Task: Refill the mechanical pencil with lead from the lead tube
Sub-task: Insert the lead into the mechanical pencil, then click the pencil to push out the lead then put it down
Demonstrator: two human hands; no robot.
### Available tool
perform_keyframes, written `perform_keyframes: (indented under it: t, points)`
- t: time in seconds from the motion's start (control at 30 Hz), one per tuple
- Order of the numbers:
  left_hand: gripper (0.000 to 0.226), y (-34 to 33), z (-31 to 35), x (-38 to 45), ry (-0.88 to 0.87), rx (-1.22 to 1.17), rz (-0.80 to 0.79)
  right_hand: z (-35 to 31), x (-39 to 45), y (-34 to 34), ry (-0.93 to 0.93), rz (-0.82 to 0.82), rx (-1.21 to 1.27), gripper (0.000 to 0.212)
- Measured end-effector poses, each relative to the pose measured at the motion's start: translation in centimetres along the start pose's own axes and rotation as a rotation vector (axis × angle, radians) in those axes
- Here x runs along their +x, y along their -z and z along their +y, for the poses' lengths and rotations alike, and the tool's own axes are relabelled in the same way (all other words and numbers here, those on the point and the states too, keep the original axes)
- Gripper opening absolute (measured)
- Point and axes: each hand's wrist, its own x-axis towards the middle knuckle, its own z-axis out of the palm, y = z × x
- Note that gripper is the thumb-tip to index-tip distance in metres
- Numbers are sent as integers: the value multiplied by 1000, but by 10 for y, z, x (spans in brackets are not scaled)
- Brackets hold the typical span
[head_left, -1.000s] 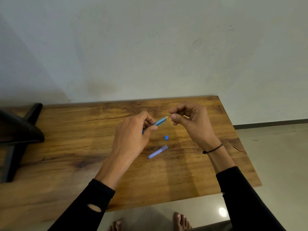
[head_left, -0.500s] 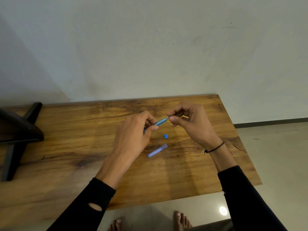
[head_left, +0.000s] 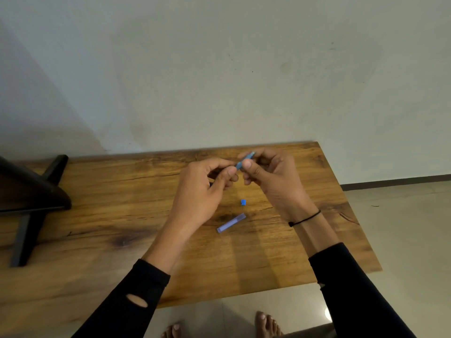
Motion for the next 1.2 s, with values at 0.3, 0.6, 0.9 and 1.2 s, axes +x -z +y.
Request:
perform_keyframes:
  t: [0.3, 0.6, 0.9, 1.2]
  points:
    - [19, 8, 31, 6, 16, -174, 138, -57, -7, -30, 95, 165, 253, 16]
    - [28, 36, 85, 9, -1, -311, 404, -175, -32, -45, 137, 125, 973, 53]
    - [27, 51, 112, 9, -82, -279, 496, -229, -55, -40, 218, 136, 1124, 51]
    - [26, 38, 120, 7, -121, -224, 471, -237, -60, -39, 220, 109, 1116, 51]
